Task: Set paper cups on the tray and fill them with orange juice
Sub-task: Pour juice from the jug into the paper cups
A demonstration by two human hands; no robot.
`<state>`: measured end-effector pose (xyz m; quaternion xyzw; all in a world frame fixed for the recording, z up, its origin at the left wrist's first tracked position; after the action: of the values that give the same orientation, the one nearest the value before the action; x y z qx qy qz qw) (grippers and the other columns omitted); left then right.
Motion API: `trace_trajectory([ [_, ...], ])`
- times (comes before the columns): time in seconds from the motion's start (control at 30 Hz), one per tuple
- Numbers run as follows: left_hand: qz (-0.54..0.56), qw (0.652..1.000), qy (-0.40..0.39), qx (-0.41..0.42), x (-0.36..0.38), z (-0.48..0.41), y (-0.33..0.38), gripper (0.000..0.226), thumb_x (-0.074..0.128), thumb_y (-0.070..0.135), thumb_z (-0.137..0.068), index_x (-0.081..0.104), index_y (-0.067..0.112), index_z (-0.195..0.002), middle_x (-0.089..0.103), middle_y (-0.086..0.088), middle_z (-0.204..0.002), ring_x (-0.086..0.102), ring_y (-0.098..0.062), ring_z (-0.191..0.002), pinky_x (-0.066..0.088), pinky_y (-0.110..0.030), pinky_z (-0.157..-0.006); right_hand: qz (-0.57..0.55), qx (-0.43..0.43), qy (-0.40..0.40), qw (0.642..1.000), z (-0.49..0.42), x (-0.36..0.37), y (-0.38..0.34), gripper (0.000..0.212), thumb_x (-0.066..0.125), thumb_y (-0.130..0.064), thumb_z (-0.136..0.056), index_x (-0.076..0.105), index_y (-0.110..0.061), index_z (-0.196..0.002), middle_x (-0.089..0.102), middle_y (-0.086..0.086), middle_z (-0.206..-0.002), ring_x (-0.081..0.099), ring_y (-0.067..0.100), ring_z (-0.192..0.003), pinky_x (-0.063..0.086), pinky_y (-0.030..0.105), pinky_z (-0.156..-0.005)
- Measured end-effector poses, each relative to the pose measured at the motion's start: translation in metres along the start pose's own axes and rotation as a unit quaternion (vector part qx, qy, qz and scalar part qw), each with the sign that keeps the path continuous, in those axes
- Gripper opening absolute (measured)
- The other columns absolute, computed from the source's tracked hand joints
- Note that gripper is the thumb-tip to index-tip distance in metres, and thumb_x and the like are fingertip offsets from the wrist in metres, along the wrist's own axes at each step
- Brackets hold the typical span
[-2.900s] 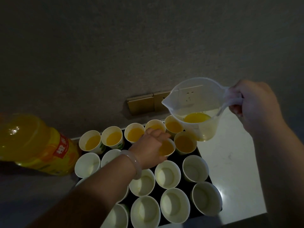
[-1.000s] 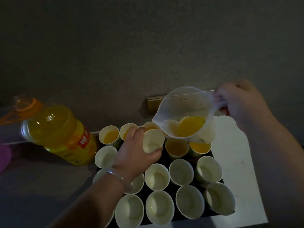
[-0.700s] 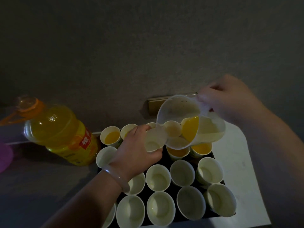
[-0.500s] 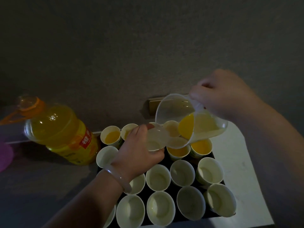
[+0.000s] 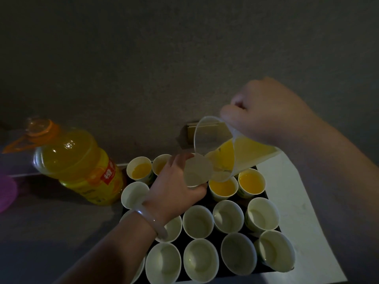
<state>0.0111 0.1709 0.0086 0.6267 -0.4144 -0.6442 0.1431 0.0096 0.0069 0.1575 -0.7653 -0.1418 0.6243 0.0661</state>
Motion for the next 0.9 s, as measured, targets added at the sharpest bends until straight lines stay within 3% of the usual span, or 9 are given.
trace_trajectory([
  [0.07, -0.004, 1.000, 0.002, 0.006, 0.001, 0.000, -0.001, 0.062, 0.077, 0.033, -0.070, 0.049, 0.025, -0.125, 0.040, 0.016, -0.104, 0.033, 0.032, -0.090, 0.027, 0.009, -0.071, 0.003, -0.002, -0.008, 1.000, -0.001, 0.000, -0.002, 0.045, 0.048, -0.035, -0.080, 0.031, -0.014, -0.044, 0.022, 0.000, -0.044, 0.020, 0.017, -0.043, 0.014, 0.025, -0.044],
  [0.2, -0.007, 1.000, 0.014, 0.019, 0.005, -0.001, -0.003, 0.062, 0.077, 0.032, -0.068, 0.051, 0.022, -0.124, 0.046, 0.012, -0.106, 0.029, 0.035, -0.092, 0.025, 0.009, -0.072, 0.010, -0.012, -0.007, 1.000, -0.001, 0.000, -0.005, 0.047, 0.048, -0.035, -0.082, 0.032, -0.014, -0.043, 0.024, 0.000, -0.043, 0.020, 0.016, -0.040, 0.014, 0.023, -0.044],
  [0.27, -0.007, 1.000, 0.017, 0.019, 0.006, -0.002, -0.004, 0.062, 0.077, 0.033, -0.068, 0.052, 0.021, -0.124, 0.049, 0.011, -0.108, 0.033, 0.030, -0.094, 0.025, 0.009, -0.073, 0.017, -0.015, -0.006, 1.000, -0.001, -0.001, -0.007, 0.047, 0.048, -0.035, -0.082, 0.033, -0.014, -0.043, 0.023, -0.001, -0.042, 0.020, 0.016, -0.040, 0.014, 0.022, -0.043],
  [0.37, 0.002, 1.000, 0.016, 0.012, 0.006, -0.002, -0.005, 0.064, 0.075, 0.035, -0.067, 0.052, 0.023, -0.125, 0.053, 0.010, -0.110, 0.043, 0.008, -0.091, 0.030, 0.006, -0.072, 0.025, -0.022, -0.005, 0.999, -0.001, -0.001, -0.008, 0.046, 0.049, -0.033, -0.082, 0.035, -0.013, -0.043, 0.023, 0.000, -0.042, 0.020, 0.016, -0.040, 0.014, 0.023, -0.043],
  [0.53, 0.024, 1.000, 0.007, -0.001, 0.004, 0.000, -0.004, 0.064, 0.076, 0.031, -0.070, 0.049, 0.025, -0.127, 0.050, 0.011, -0.108, 0.047, 0.002, -0.090, 0.036, 0.003, -0.069, 0.037, -0.031, -0.004, 0.999, -0.002, 0.000, -0.009, 0.043, 0.050, -0.033, -0.081, 0.045, -0.010, -0.045, 0.024, 0.001, -0.041, 0.021, 0.018, -0.040, 0.014, 0.023, -0.042],
  [0.9, 0.030, 0.999, 0.010, -0.006, 0.001, 0.002, -0.003, 0.066, 0.077, 0.033, -0.072, 0.047, 0.024, -0.130, 0.045, 0.013, -0.106, 0.044, 0.000, -0.092, 0.035, 0.003, -0.067, 0.051, -0.049, 0.005, 0.997, -0.004, -0.001, -0.013, 0.048, 0.041, -0.042, -0.077, 0.034, -0.011, -0.041, 0.024, 0.000, -0.039, 0.023, 0.018, -0.038, 0.017, 0.024, -0.042],
])
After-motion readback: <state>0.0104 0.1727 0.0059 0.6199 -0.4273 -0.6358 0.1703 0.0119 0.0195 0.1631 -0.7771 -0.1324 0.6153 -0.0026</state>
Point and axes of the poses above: each hand's wrist, its own z-axis away from the middle knuckle, its own x-axis out of the palm, y = z × x, the point moved 3 cm from there along -z, towards the middle knuckle
